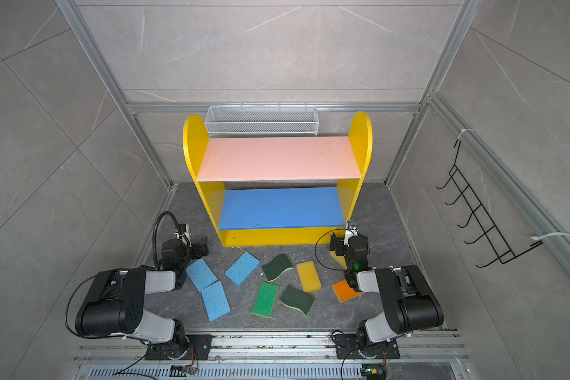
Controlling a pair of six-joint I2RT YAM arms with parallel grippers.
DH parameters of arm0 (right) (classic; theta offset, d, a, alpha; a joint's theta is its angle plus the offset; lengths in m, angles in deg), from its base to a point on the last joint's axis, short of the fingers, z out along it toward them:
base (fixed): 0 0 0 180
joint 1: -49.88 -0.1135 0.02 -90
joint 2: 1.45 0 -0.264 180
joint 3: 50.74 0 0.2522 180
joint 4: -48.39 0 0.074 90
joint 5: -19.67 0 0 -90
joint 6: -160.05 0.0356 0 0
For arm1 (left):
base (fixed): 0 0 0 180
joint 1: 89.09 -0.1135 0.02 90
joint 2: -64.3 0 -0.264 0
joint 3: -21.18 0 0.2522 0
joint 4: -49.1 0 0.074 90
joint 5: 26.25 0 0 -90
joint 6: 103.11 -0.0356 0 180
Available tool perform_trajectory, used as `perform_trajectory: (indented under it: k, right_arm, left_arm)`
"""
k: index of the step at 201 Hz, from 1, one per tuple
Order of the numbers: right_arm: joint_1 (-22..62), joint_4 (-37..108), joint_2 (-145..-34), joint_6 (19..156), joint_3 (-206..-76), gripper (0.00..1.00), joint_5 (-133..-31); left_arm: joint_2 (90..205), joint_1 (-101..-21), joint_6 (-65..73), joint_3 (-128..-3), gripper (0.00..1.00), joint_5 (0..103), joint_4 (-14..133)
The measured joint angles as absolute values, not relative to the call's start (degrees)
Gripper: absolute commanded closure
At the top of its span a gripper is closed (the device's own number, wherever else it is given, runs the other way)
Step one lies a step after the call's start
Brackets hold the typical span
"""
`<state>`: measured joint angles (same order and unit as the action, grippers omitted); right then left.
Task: Arrange cleaning sponges on a shelf
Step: Rotate the cleaning sponge at the middle-right of the table.
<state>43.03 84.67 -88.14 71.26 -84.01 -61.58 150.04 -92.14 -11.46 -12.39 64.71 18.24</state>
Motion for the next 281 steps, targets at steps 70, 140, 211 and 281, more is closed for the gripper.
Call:
perform_trajectory:
  k: [70, 140, 211, 281]
  right_arm:
    - [43.0, 82.2, -87.5, 71.3, -84.8, 0.01, -60.9]
    - [41.8, 61.5, -79.6, 71.8, -94.7, 0.05, -60.0]
    - [37.7, 49.3, -67.0, 76.6, -94.5, 0.06, -56.3]
    - [35.4, 31.9, -54.1, 84.9, -94.4, 0.08, -53.4]
  left_arm:
    - [145.1, -92.1, -11.4, -12.5, 0.0, 68.1, 22.2]
    - [135.7, -90.3, -7.8, -16.9, 0.0, 76.5, 35.3]
    - [125.6, -83.6, -5.0, -21.2, 0.0, 85.5, 48.9]
    - [120.0, -75.9, 2.0, -26.3, 0.0, 88.9, 63.6]
